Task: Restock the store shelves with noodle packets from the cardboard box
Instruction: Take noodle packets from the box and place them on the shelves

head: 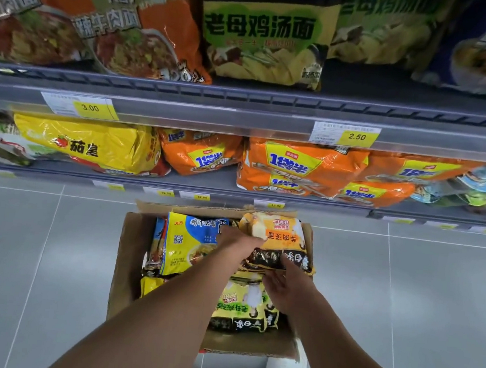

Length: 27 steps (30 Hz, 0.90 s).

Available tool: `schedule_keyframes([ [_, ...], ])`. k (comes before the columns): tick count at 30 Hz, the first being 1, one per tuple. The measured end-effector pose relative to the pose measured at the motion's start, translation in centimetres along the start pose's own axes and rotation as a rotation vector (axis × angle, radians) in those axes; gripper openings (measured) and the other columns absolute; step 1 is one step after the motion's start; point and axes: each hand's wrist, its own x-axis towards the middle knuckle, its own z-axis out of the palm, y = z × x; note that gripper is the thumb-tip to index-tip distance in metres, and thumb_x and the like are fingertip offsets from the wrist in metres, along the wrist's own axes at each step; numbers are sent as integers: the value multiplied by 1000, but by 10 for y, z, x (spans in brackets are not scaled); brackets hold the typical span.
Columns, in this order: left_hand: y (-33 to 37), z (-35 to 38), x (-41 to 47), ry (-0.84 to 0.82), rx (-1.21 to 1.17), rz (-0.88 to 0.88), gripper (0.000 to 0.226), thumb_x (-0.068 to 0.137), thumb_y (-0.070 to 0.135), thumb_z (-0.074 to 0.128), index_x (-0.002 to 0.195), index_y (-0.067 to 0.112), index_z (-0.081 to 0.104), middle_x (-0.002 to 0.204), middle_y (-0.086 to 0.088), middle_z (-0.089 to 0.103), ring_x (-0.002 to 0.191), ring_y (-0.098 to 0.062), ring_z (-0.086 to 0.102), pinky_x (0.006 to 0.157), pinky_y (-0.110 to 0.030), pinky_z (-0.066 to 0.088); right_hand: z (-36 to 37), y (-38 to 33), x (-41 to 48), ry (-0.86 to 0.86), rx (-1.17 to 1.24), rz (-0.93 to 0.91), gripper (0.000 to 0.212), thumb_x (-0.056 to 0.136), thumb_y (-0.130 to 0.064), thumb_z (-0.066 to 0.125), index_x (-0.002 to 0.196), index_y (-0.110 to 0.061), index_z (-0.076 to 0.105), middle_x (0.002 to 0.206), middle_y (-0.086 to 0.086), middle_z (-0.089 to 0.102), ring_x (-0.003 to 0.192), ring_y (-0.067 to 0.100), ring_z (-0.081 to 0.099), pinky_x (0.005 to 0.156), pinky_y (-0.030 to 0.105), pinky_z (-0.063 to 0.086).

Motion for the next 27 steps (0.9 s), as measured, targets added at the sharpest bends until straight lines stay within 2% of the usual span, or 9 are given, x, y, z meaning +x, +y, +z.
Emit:
schedule_keyframes([
  [2,0,1,3,-77,-82,-11,72,72,31,89,131,10,53,115,-10,68,93,-23,66,69,-31,56,2,-2,0,15,24,26,30,91,-26,72,113,-9,61,99,10,66,98,23,63,90,40,55],
  [4,-2,2,2,-154,-96,-26,53,77,25,86,122,13,62,109,-8,72,89,-20,65,63,-29,52,4,-3,1,28,19,43,30,88,-32,75,107,-13,61,105,9,65,105,23,61,98,41,52],
  [9,-4,2,-9,-258,-185,-82,40,78,20,85,114,13,67,94,-5,72,77,-16,63,55,-24,48,9,-3,-5,16,8,75,46,76,-43,83,105,-14,62,109,11,65,108,29,61,99,43,53],
  [14,-8,-8,-35,-313,-279,-89,20,83,18,81,99,14,70,88,-4,68,75,-15,59,53,-22,42,6,5,-19,-121,115,58,46,80,-40,81,108,-7,65,106,15,73,102,30,70,99,41,54],
  [18,-19,-25,-66,-345,-250,-114,27,80,25,84,101,17,70,91,-2,70,74,-13,60,52,-22,44,-3,18,-39,-242,132,1,35,90,-30,72,116,-6,66,109,17,74,100,30,70,88,42,54],
  [20,-26,-36,-83,-358,-208,-117,50,66,37,92,108,20,71,103,0,74,90,-16,66,61,-27,50,-7,24,-49,-271,57,-48,38,90,-27,71,124,-12,65,116,14,73,105,29,69,87,40,52],
  [22,-32,-50,-99,-384,-158,-119,73,50,50,97,113,26,69,114,2,73,107,-21,65,71,-33,55,-12,28,-63,-320,-34,-115,45,86,-25,73,127,-13,61,119,12,71,108,29,67,96,44,51],
  [25,-31,-78,-139,-510,-111,-86,67,61,49,94,119,33,65,122,7,69,113,-22,64,78,-36,60,-18,24,-101,-337,-143,-190,35,90,-26,68,120,-10,62,114,16,68,98,31,68,87,46,58],
  [27,-31,-99,-167,-574,-44,-72,61,72,37,90,125,31,61,124,5,70,112,-22,67,84,-40,61,-20,11,-133,-318,-270,-237,46,83,-30,75,122,-8,63,117,18,69,102,35,68,91,53,56],
])
